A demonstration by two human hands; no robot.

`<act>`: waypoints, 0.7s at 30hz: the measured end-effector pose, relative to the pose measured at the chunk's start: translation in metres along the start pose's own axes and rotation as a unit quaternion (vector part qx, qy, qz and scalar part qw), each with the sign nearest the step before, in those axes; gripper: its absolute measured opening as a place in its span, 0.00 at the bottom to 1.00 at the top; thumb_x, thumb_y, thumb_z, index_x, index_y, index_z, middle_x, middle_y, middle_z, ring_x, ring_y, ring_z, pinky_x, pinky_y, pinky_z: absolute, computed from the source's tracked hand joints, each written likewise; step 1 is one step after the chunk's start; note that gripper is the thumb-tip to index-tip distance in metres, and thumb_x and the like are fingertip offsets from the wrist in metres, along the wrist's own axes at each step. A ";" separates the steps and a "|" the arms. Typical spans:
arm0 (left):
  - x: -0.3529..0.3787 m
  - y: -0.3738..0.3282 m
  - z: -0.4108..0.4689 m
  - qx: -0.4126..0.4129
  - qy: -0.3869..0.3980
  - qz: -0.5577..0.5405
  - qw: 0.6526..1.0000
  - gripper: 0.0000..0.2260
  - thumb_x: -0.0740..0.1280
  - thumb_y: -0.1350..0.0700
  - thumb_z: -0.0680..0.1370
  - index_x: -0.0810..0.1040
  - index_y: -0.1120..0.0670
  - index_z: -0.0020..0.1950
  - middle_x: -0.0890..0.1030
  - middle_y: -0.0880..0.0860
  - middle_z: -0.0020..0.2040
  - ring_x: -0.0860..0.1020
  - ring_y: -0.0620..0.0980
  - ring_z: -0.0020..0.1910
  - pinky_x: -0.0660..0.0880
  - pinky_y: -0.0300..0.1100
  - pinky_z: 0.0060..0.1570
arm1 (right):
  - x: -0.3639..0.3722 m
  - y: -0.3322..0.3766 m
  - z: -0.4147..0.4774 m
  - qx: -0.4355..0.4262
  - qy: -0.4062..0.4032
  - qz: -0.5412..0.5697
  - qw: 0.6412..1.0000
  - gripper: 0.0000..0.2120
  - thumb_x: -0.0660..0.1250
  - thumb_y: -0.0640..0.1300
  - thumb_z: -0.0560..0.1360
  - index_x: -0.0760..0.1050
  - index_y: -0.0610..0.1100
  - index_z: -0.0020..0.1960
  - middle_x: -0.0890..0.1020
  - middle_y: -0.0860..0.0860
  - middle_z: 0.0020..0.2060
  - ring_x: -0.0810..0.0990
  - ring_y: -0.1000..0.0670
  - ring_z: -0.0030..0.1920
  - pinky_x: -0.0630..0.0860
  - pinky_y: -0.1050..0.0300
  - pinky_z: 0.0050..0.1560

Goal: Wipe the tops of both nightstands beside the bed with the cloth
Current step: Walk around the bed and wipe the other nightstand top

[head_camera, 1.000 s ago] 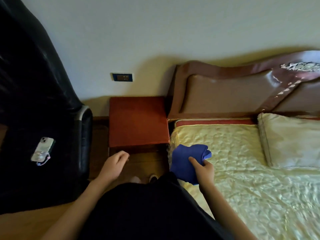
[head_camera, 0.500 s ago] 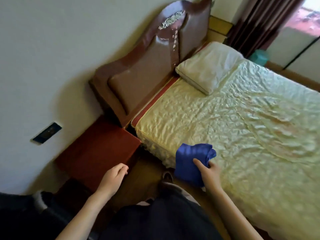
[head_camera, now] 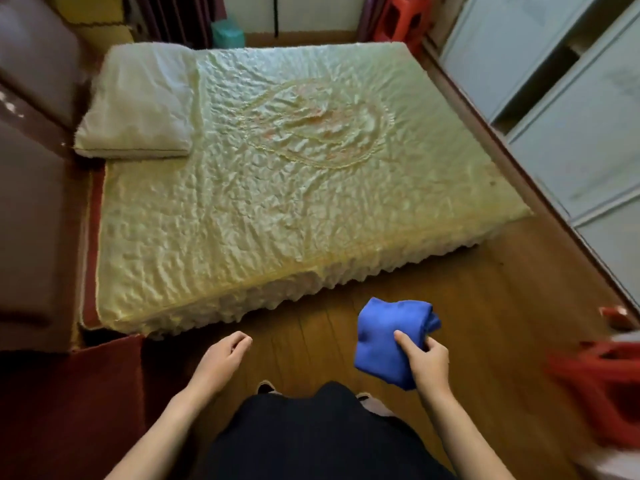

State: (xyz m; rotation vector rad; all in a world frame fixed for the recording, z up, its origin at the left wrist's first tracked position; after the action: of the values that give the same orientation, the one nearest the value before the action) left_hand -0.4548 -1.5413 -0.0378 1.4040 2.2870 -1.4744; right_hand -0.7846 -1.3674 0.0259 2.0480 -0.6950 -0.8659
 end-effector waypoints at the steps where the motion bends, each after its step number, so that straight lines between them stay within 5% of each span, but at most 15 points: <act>1: 0.008 -0.018 0.011 0.019 0.015 0.021 1.000 0.09 0.59 0.46 0.81 0.78 0.45 0.51 0.81 0.44 0.47 0.78 0.41 0.48 0.70 0.36 0.43 | -0.021 -0.009 0.001 0.009 -0.027 0.014 1.000 0.05 0.74 0.41 0.72 0.79 0.41 0.42 0.85 0.48 0.38 0.84 0.51 0.40 0.77 0.58 0.35; 7: 0.109 -0.130 0.041 0.119 0.118 0.123 0.978 0.10 0.58 0.47 0.81 0.77 0.46 0.54 0.81 0.45 0.49 0.79 0.45 0.51 0.73 0.40 0.48 | -0.147 -0.088 -0.007 0.094 -0.179 0.103 0.974 0.05 0.74 0.42 0.71 0.78 0.43 0.43 0.84 0.49 0.40 0.83 0.50 0.42 0.77 0.55 0.38; 11: 0.204 -0.190 0.028 0.168 0.186 0.195 0.948 0.13 0.58 0.46 0.81 0.77 0.50 0.58 0.79 0.45 0.53 0.78 0.47 0.53 0.73 0.41 0.52 | -0.221 -0.147 -0.016 0.163 -0.255 0.150 0.941 0.08 0.74 0.40 0.72 0.77 0.41 0.47 0.82 0.45 0.44 0.81 0.44 0.45 0.79 0.46 0.49; 14: 0.268 -0.226 0.017 0.190 0.206 0.223 0.934 0.15 0.58 0.47 0.81 0.77 0.54 0.60 0.77 0.45 0.53 0.76 0.45 0.54 0.69 0.34 0.46 | -0.263 -0.172 -0.009 0.184 -0.279 0.171 0.927 0.07 0.73 0.39 0.72 0.76 0.41 0.48 0.81 0.44 0.46 0.80 0.43 0.46 0.78 0.46 0.50; 21: 0.316 -0.286 0.047 0.201 0.203 0.253 0.924 0.15 0.59 0.45 0.80 0.78 0.51 0.60 0.79 0.47 0.53 0.77 0.44 0.51 0.69 0.36 0.47 | -0.316 -0.157 0.064 0.178 -0.286 0.205 0.919 0.07 0.72 0.39 0.72 0.77 0.40 0.48 0.82 0.46 0.44 0.81 0.46 0.43 0.75 0.52 0.46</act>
State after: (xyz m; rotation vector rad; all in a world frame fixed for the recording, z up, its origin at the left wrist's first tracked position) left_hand -0.8618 -1.4059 -0.0262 2.3862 1.6141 -1.6341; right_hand -1.0013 -1.0869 -0.0272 1.8292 -1.6441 -1.1540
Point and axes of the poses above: each hand's wrist, its own z-axis towards the middle knuckle, its own x-axis out of the palm, y = z × x, the point moved 4 cm from there along z, towards the middle knuckle
